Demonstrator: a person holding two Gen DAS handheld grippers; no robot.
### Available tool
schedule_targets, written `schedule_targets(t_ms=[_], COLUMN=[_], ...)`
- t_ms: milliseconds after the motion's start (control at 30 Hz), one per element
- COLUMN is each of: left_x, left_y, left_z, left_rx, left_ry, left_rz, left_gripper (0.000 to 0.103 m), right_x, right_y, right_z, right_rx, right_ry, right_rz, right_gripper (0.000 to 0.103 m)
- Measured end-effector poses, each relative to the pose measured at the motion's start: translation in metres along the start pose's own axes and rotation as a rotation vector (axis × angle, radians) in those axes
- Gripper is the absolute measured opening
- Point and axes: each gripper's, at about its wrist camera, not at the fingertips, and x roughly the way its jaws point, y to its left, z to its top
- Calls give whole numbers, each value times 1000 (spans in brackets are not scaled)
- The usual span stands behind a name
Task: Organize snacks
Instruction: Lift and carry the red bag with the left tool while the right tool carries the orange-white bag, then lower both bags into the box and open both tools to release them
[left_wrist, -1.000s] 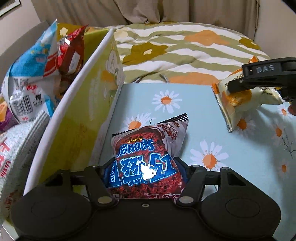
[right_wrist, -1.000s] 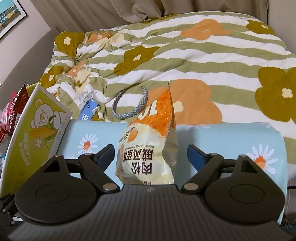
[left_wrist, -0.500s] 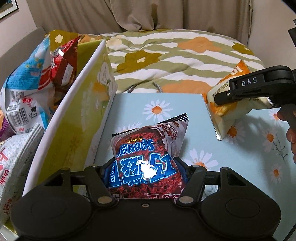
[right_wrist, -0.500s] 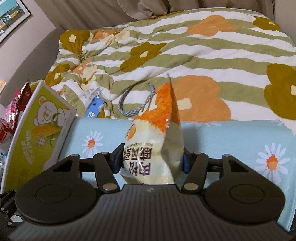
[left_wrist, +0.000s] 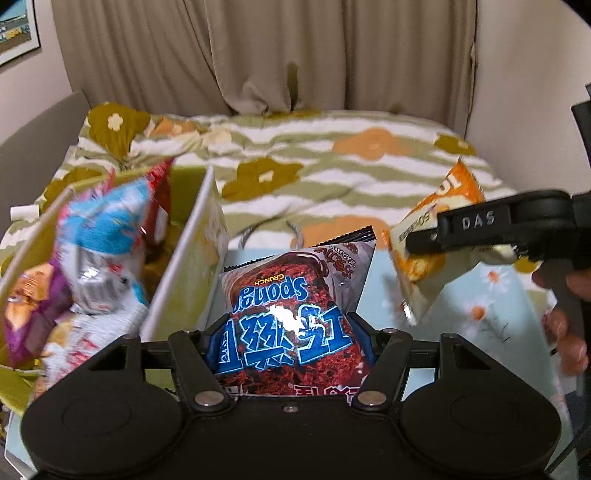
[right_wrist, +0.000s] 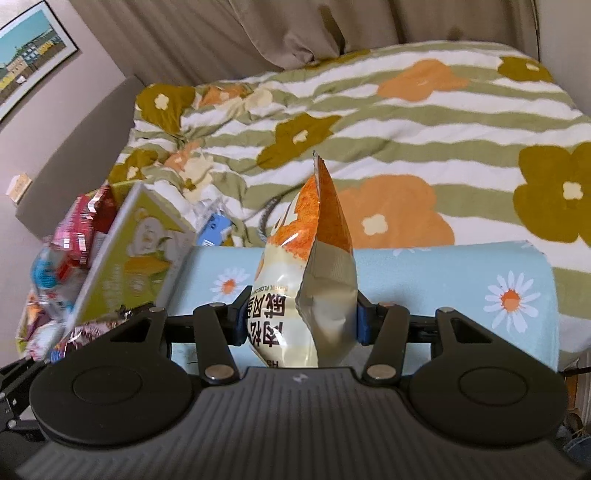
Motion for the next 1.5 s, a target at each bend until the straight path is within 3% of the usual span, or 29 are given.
schedule_targets(t_ms=[300,567,833,1167,1500], left_x=[-66,-112,-126,-89,-11], left_y=[46,121,210,286,289], left_z=[2,0,2,30,71], left_rx=[-42,-21,-21,17,74], left_ry=[-145,-231,-277,-265,-189], left_rz=[-40,-103,-133,-109,-132], left_gripper=[69,69,69,69,70], right_x=[-53,-90,-92,-59,-18], right_y=[66,150,234,301,317], right_z=[-8,-29,-48,-54,-37], right_rx=[-37,-8,29,65,59], right_ry=[-95,-192,-246,-247,-192], right_rz=[39,47,37,23,23], right_gripper=[67,67,67,67,67])
